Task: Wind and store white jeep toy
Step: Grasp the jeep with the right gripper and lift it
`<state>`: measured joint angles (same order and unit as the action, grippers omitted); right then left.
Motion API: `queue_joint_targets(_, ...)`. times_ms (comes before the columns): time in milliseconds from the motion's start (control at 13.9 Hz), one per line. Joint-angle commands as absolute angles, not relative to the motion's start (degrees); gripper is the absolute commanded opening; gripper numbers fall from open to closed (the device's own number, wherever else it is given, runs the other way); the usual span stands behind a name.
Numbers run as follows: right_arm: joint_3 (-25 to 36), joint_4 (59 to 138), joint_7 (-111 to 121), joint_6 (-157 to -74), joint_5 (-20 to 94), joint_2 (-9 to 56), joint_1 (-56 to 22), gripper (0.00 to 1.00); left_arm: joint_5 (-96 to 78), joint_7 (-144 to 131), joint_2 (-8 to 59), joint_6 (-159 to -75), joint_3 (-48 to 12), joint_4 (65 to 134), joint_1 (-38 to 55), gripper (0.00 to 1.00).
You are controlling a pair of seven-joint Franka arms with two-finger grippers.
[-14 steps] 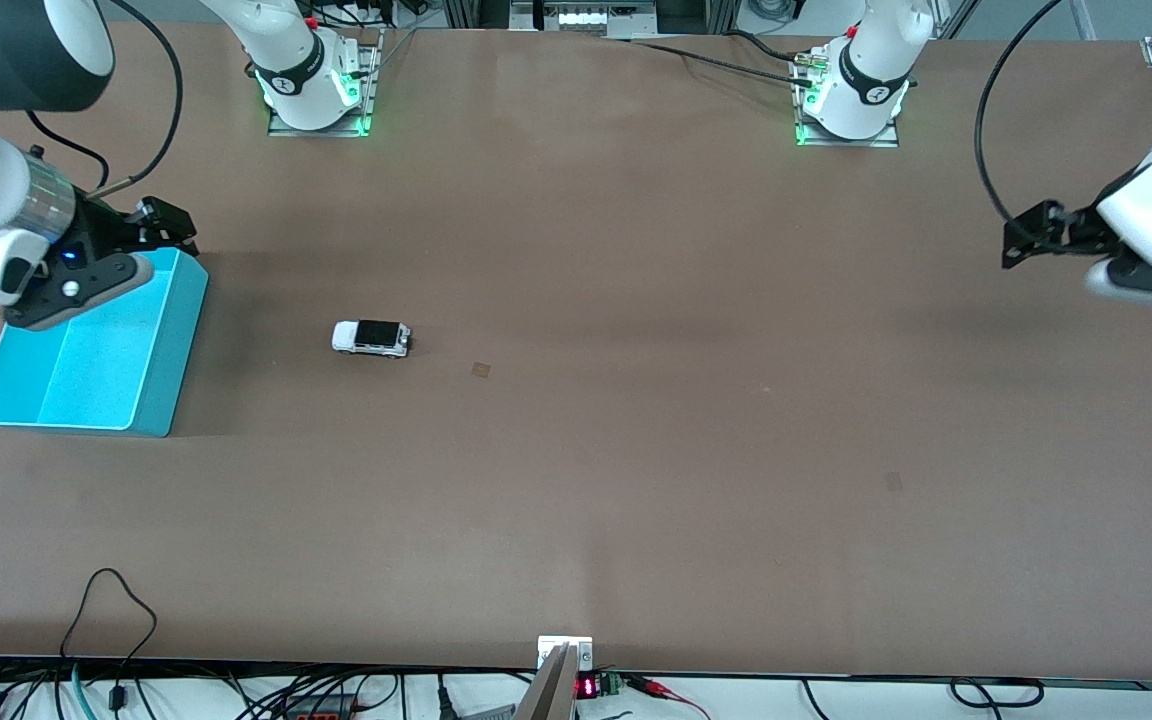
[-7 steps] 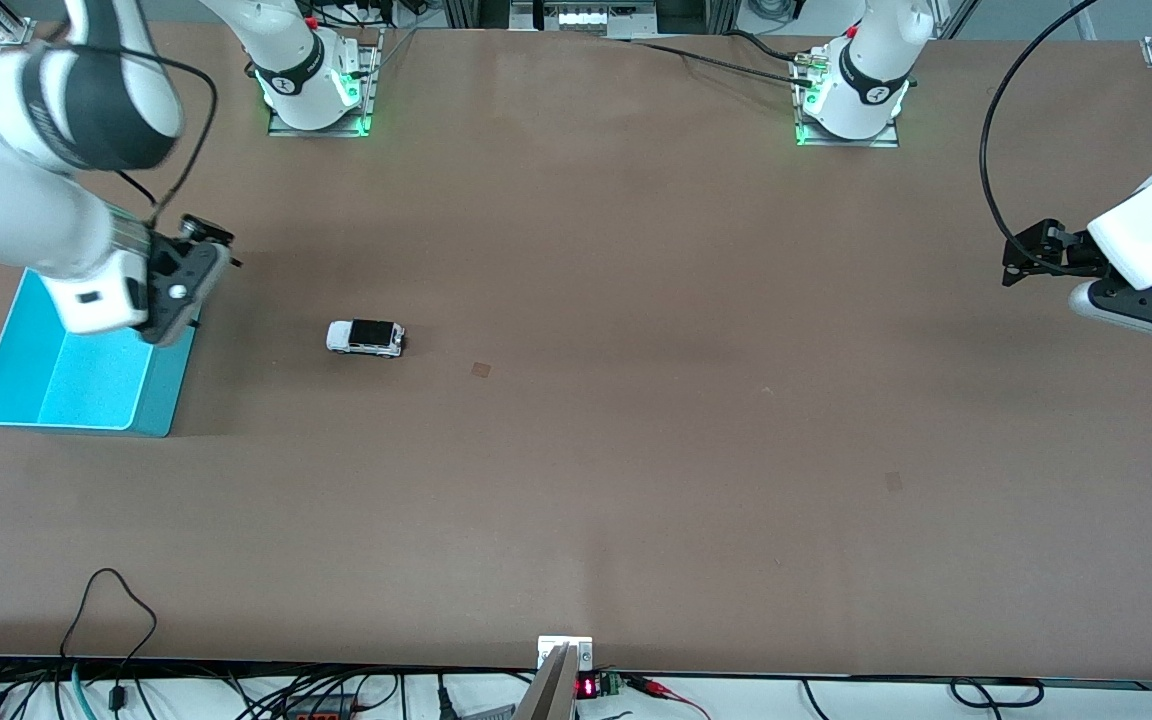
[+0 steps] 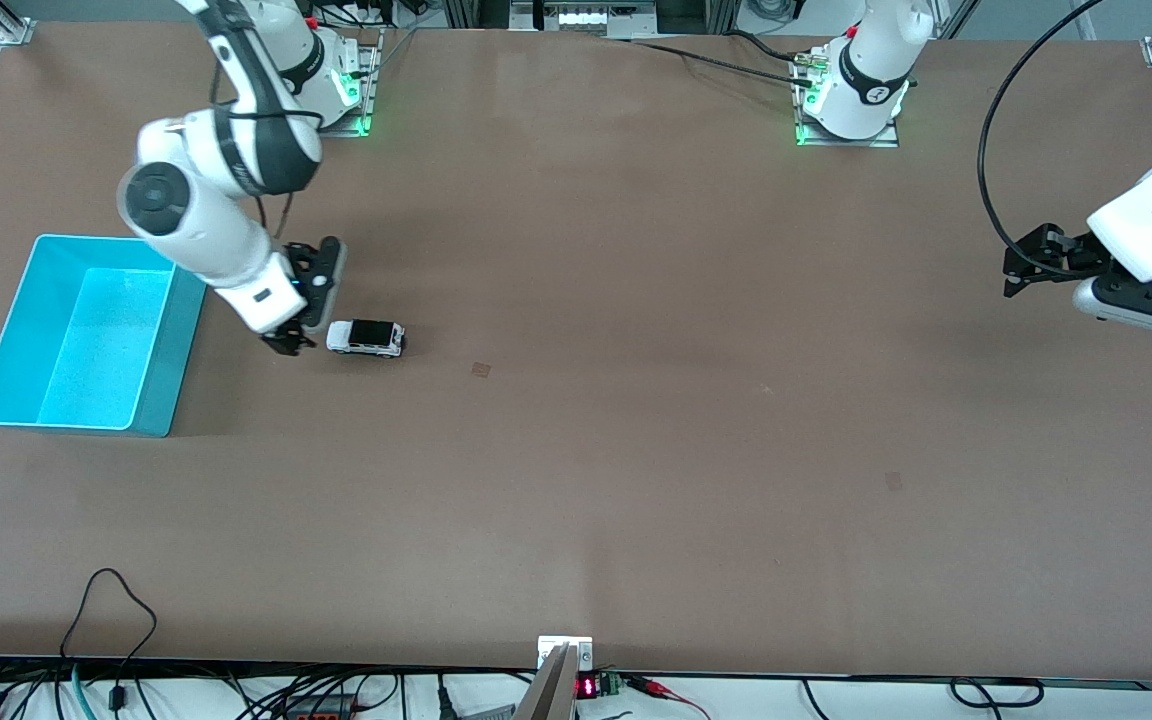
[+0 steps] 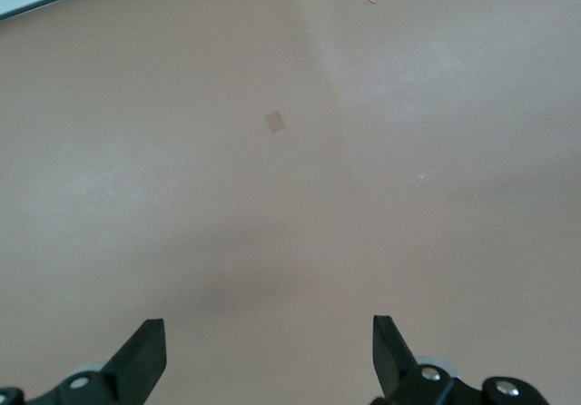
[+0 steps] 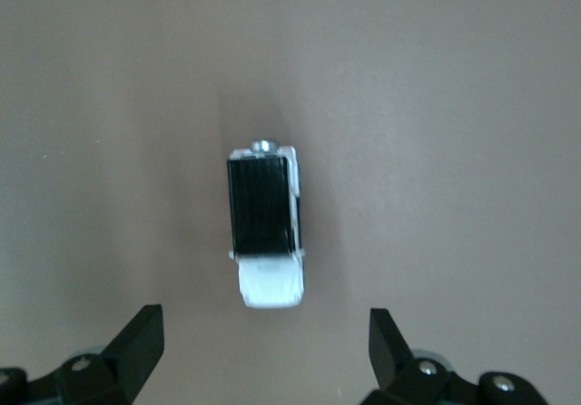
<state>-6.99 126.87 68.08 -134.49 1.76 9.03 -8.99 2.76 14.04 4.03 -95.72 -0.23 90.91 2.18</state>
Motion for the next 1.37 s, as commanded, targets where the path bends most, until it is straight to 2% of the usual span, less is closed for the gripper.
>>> queue_joint_targets(0,-6.68,127.26,70.14,-139.46,2.64,12.12,-9.84,1.0,3.43,13.89,0.97,-95.28,-0.62,93.6,1.85,1.0)
queue_joint_targets(288,-6.68,129.37,70.05,-148.34,2.64,17.04,-11.07,1.0,3.34,13.44,0.88,-95.09,-0.7,93.6,1.85,1.0)
queue_joint_targets(792,-6.68,131.65,70.31,-154.76,2.55,19.95,-11.34,0.99,3.25,12.83,0.53,-94.75,-1.05,93.6,1.85,1.0)
queue_joint_targets(864,-6.59,131.66,71.18,-154.78,2.46,20.3,-11.34,0.63,3.34,12.83,0.53,-94.83,-1.05,93.6,1.85,1.0)
queue_joint_targets(936,-6.68,131.66,73.02,-154.6,2.46,20.65,-11.34,0.19,3.34,12.83,0.53,-94.75,-1.14,93.6,1.93,1.0)
queue_joint_targets(1008,-6.59,131.66,72.86,-154.43,2.46,20.57,-11.34,0.01,3.43,12.92,0.53,-94.75,-1.06,93.52,1.85,1.0)
queue_joint_targets(1297,-6.33,130.78,70.15,-151.71,2.55,17.77,-10.38,0.0,3.43,12.66,0.62,-94.92,-1.05,93.43,1.93,1.0)
